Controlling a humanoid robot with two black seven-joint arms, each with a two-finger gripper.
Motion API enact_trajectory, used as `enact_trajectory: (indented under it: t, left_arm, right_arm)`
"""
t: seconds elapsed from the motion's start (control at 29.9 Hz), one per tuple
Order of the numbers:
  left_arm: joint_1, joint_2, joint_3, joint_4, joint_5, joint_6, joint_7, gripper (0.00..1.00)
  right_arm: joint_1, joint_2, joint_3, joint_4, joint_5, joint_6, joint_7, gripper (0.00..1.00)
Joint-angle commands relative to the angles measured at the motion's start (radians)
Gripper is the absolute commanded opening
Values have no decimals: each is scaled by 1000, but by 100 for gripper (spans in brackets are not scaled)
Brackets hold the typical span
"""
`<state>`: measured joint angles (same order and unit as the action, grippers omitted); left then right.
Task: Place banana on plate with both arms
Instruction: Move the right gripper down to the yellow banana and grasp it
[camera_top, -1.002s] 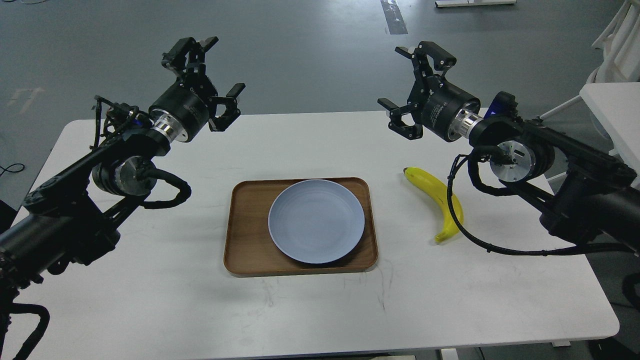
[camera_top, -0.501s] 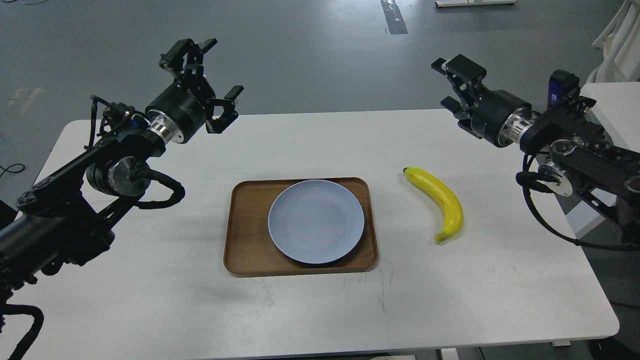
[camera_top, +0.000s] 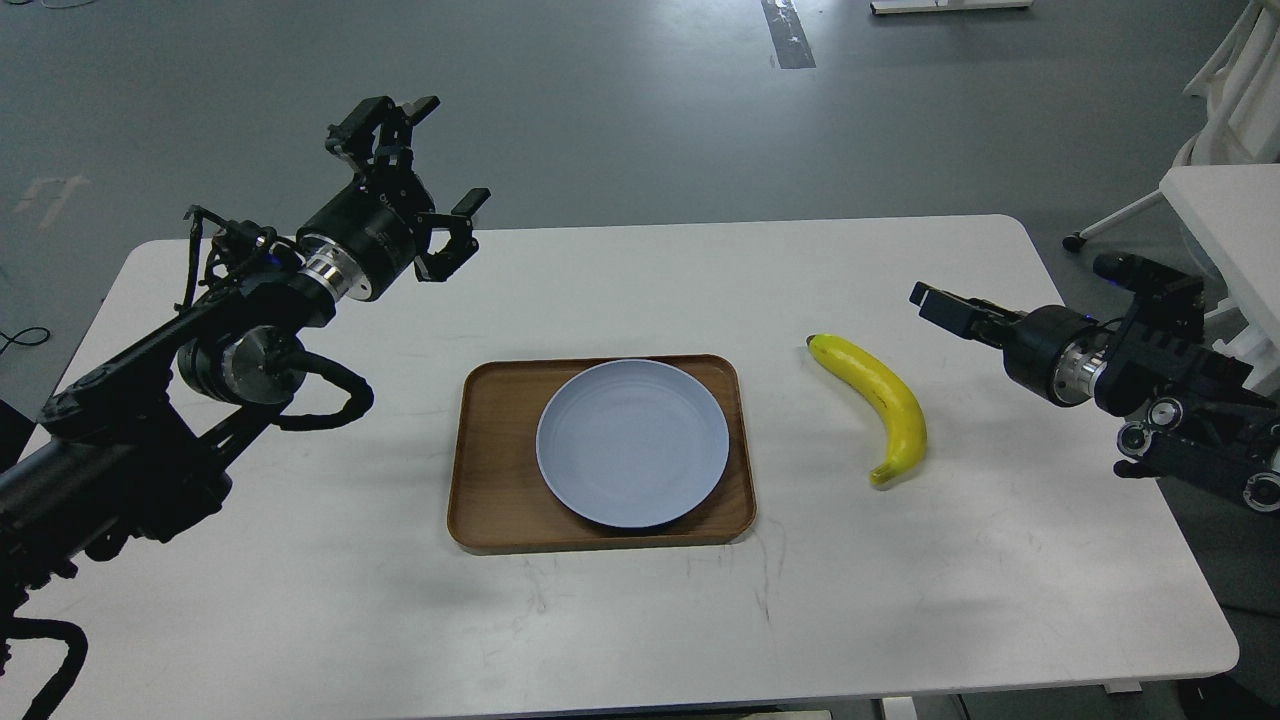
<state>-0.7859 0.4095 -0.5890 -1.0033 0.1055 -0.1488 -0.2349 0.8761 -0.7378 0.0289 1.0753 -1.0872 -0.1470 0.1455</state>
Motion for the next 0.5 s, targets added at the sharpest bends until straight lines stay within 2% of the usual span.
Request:
enact_trajectory:
  t: [0.0,0.47]
  left_arm:
    - [1,-1,0,0,0,2,0,98]
    - [5,15,0,0,3,0,-7,98]
  right_arm:
    - [0,6,-72,-12,-19,0,2,90]
    - [0,60,-167,-21,-61,0,22,89]
